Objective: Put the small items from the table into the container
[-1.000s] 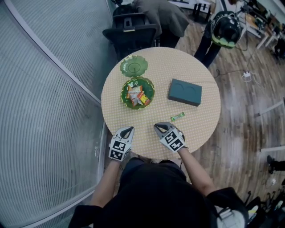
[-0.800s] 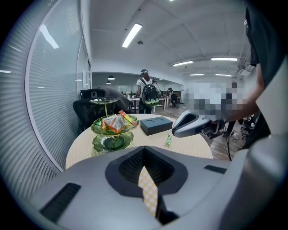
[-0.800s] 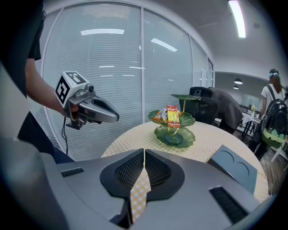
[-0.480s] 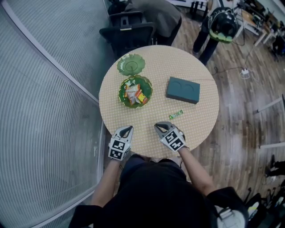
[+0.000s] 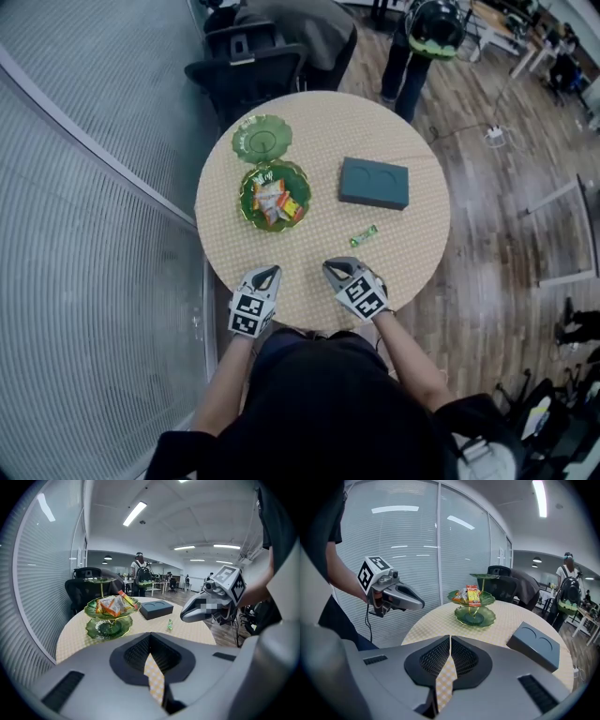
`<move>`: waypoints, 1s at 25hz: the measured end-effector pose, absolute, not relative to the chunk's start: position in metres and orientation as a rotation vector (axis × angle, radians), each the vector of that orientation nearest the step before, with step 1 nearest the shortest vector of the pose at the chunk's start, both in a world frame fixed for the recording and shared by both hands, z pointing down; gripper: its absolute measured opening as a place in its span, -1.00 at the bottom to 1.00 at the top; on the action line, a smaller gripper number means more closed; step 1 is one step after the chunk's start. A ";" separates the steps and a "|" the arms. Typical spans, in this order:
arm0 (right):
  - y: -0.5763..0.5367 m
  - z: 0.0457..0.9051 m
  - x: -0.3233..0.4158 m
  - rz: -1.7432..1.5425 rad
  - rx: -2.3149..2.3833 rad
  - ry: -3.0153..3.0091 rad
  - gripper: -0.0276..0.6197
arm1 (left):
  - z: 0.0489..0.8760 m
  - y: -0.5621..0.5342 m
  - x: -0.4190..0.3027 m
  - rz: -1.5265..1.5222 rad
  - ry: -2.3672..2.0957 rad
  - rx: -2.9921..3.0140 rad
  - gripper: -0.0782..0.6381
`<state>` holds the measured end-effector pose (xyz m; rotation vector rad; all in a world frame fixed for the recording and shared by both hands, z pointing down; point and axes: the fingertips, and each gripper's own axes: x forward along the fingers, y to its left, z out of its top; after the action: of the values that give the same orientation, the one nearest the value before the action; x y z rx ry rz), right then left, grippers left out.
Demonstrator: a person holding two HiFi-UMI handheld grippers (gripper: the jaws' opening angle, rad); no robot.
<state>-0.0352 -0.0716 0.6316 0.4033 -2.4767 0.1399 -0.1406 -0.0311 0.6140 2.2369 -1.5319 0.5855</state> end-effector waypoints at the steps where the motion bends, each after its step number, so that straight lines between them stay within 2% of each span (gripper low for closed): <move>1: -0.072 0.631 -0.036 0.144 0.416 -2.471 -0.82 | 0.612 -0.033 -0.141 0.581 -1.519 2.249 -0.78; 15: -0.068 0.640 -0.035 0.208 0.612 -2.405 -0.82 | 0.634 -0.034 -0.146 0.639 -1.301 2.372 -0.78; 25: -0.076 0.650 -0.013 0.258 0.630 -2.401 -0.82 | 0.639 -0.046 -0.123 0.674 -1.254 2.374 -0.78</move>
<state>-0.0131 -0.0761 0.6498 0.6305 -2.4014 0.2583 -0.1234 -0.0458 0.6393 2.3744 -1.2544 0.6739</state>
